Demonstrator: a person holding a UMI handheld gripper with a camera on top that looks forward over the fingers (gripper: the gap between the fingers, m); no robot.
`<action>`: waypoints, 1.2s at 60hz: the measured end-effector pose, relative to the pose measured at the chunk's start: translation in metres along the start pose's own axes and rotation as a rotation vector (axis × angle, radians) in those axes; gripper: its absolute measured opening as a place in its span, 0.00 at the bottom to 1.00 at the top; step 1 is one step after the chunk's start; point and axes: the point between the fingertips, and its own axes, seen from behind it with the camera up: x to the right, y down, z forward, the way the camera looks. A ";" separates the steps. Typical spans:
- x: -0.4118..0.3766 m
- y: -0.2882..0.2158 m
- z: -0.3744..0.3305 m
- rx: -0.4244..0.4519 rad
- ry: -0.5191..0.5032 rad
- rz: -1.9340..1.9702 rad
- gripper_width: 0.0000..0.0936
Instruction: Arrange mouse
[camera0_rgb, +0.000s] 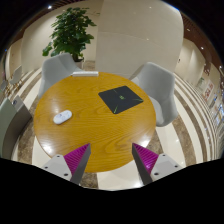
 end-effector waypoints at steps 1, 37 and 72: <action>-0.001 0.001 0.000 -0.002 -0.002 0.000 0.92; -0.213 0.004 0.050 0.019 -0.148 -0.053 0.92; -0.274 -0.014 0.156 0.033 -0.107 0.040 0.92</action>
